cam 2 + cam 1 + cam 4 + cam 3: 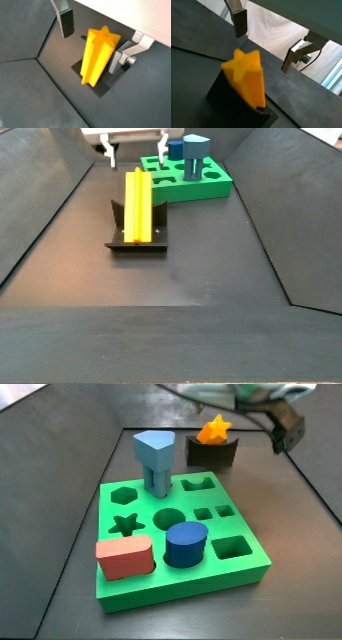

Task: Pick up the star object. Move up. Place the star object on the fixture. Regrasp the star object. Move to above the board. Insert the star object.
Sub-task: Regrasp the star object, then move to above the board.

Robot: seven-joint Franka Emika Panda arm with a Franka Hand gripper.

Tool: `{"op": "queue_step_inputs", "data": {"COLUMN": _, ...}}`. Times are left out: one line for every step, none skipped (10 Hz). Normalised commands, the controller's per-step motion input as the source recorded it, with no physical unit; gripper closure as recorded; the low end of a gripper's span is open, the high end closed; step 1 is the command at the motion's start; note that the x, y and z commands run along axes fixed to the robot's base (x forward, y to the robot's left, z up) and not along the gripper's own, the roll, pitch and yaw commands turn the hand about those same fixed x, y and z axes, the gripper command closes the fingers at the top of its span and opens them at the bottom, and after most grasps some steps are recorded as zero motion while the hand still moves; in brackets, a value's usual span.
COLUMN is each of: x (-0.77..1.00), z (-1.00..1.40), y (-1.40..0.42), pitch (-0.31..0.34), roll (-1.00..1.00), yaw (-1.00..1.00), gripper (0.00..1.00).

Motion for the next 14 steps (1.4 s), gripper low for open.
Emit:
{"op": "queue_step_inputs", "data": {"x": 0.14, "z": -0.91, "y": 0.0, "pitch": -0.036, "roll": 0.07, "yaw": 0.04, "gripper": 0.0}}
{"op": "queue_step_inputs", "data": {"x": 0.11, "z": -0.7, "y": -0.01, "pitch": -0.024, "roll": 0.07, "yaw": 0.03, "gripper": 0.0}}
{"op": "queue_step_inputs", "data": {"x": 0.1, "z": -0.54, "y": -0.01, "pitch": -0.016, "roll": 0.07, "yaw": 0.02, "gripper": 0.0}}
{"op": "queue_step_inputs", "data": {"x": 0.09, "z": -0.34, "y": -0.01, "pitch": -0.007, "roll": 0.07, "yaw": 0.02, "gripper": 0.0}}
{"op": "queue_step_inputs", "data": {"x": 0.09, "z": -0.25, "y": -0.01, "pitch": -0.001, "roll": 0.07, "yaw": 0.02, "gripper": 0.0}}
{"op": "queue_step_inputs", "data": {"x": 0.0, "z": 0.0, "y": 0.0, "pitch": 0.0, "roll": 0.0, "yaw": 0.0, "gripper": 1.0}}
{"op": "queue_step_inputs", "data": {"x": 0.07, "z": 1.0, "y": 0.02, "pitch": -0.106, "roll": -0.34, "yaw": 0.26, "gripper": 1.0}}
{"op": "queue_step_inputs", "data": {"x": 0.07, "z": 1.0, "y": 0.02, "pitch": -0.103, "roll": -0.34, "yaw": 0.25, "gripper": 1.0}}
{"op": "queue_step_inputs", "data": {"x": 0.06, "z": 1.0, "y": 0.02, "pitch": -0.117, "roll": -0.3, "yaw": 0.2, "gripper": 1.0}}
{"op": "queue_step_inputs", "data": {"x": 0.06, "z": 1.0, "y": 0.02, "pitch": -0.159, "roll": -0.21, "yaw": 0.11, "gripper": 1.0}}
{"op": "queue_step_inputs", "data": {"x": 0.05, "z": 1.0, "y": 0.02, "pitch": -0.175, "roll": -0.16, "yaw": 0.06, "gripper": 1.0}}
{"op": "queue_step_inputs", "data": {"x": 0.04, "z": 1.0, "y": 0.02, "pitch": -0.164, "roll": -0.11, "yaw": -0.02, "gripper": 1.0}}
{"op": "queue_step_inputs", "data": {"x": 0.04, "z": 1.0, "y": 0.02, "pitch": -0.154, "roll": -0.1, "yaw": -0.05, "gripper": 1.0}}
{"op": "queue_step_inputs", "data": {"x": 0.02, "z": 1.0, "y": 0.02, "pitch": -0.12, "roll": -0.09, "yaw": -0.09, "gripper": 1.0}}
